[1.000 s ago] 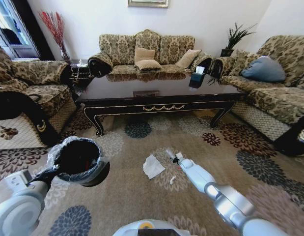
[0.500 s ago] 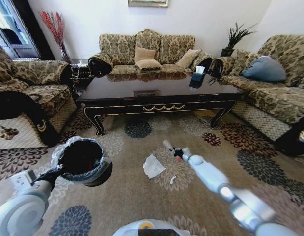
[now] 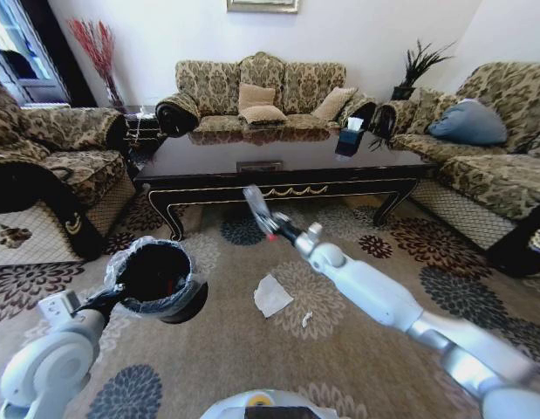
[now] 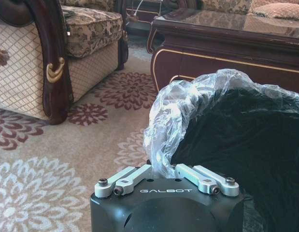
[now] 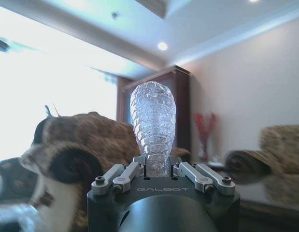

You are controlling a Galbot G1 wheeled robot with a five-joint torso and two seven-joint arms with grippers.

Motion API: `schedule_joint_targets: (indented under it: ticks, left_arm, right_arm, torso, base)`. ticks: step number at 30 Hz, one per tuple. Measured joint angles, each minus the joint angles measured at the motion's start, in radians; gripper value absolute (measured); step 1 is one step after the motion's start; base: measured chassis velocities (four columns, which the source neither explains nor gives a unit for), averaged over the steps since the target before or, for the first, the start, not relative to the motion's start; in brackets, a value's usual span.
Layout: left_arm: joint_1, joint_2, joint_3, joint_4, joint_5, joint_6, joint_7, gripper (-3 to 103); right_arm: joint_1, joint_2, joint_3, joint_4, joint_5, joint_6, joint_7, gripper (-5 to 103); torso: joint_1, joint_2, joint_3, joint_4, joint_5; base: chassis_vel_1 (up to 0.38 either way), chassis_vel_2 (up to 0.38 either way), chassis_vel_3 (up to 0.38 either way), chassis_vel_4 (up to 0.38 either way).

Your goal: Move to the front of the table and pick up the trash from the floor, then place it into the trash bin.

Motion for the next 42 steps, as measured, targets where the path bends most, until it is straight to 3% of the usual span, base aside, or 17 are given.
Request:
schedule_joint_targets:
  ticks: [7, 15, 19, 25, 33, 34, 38, 40, 42]
  left_arm:
    - [-0.019, 0.0, 0.003, 0.018, -0.007, 0.0, 0.003, 3]
    - [-0.035, 0.0, -0.002, 0.017, -0.018, 0.0, 0.004, 3]
    - [-0.029, -0.002, -0.009, 0.005, -0.021, 0.0, 0.006, 3]
    - [-0.018, -0.001, -0.021, -0.002, -0.027, 0.0, 0.007, 3]
    - [-0.019, -0.002, -0.013, -0.009, -0.023, 0.0, 0.008, 3]
    - [-0.019, -0.002, -0.013, -0.009, -0.023, 0.0, 0.008, 3]
    - [-0.02, -0.002, -0.011, 0.001, -0.019, 0.0, 0.008, 3]
    - [-0.021, -0.002, -0.011, 0.002, -0.019, 0.0, 0.008, 3]
    - [-0.021, -0.001, -0.01, 0.004, -0.019, 0.0, 0.008, 3]
  right_arm:
    - [0.122, 0.128, -0.181, 0.17, 0.059, -0.015, 0.134, 21]
    - [0.186, 0.305, -0.336, 0.1, 0.009, -0.001, 0.164, 21]
    - [0.166, 0.349, -0.35, 0.003, -0.033, 0.014, 0.168, 21]
    - [0.151, 0.356, -0.365, -0.006, -0.077, 0.017, 0.23, 21]
    - [0.148, 0.315, -0.372, 0.054, -0.092, 0.025, 0.271, 53]
    - [0.148, 0.315, -0.372, 0.054, -0.092, 0.025, 0.271, 53]
    - [0.137, 0.28, -0.358, 0.07, -0.104, 0.031, 0.273, 75]
    - [0.134, 0.275, -0.355, 0.071, -0.106, 0.032, 0.273, 75]
    - [0.13, 0.267, -0.35, 0.073, -0.11, 0.035, 0.273, 85]
  torso:
    - [0.0, 0.0, 0.0, -0.0002, 0.0002]
    - [0.0, 0.0, 0.0, -0.0003, 0.0002]
    - [0.0, 0.0, 0.0, -0.0002, 0.0002]
    - [0.0, 0.0, 0.0, -0.0002, 0.0003]
    - [0.0, 0.0, 0.0, -0.0002, 0.0005]
    - [0.0, 0.0, 0.0, -0.0002, 0.0005]
    - [0.0, 0.0, 0.0, -0.0003, 0.0005]
    - [0.0, 0.0, 0.0, -0.0002, 0.0005]
    - [0.0, 0.0, 0.0, -0.0003, 0.0005]
  base:
    - [0.0, 0.0, 0.0, 0.0]
    - [0.0, 0.0, 0.0, 0.0]
    - [0.0, 0.0, 0.0, 0.0]
    - [0.0, 0.0, 0.0, 0.0]
    - [0.0, 0.0, 0.0, 0.0]
    - [0.0, 0.0, 0.0, 0.0]
    - [0.0, 0.0, 0.0, 0.0]
    - [0.0, 0.0, 0.0, 0.0]
    - [0.0, 0.0, 0.0, 0.0]
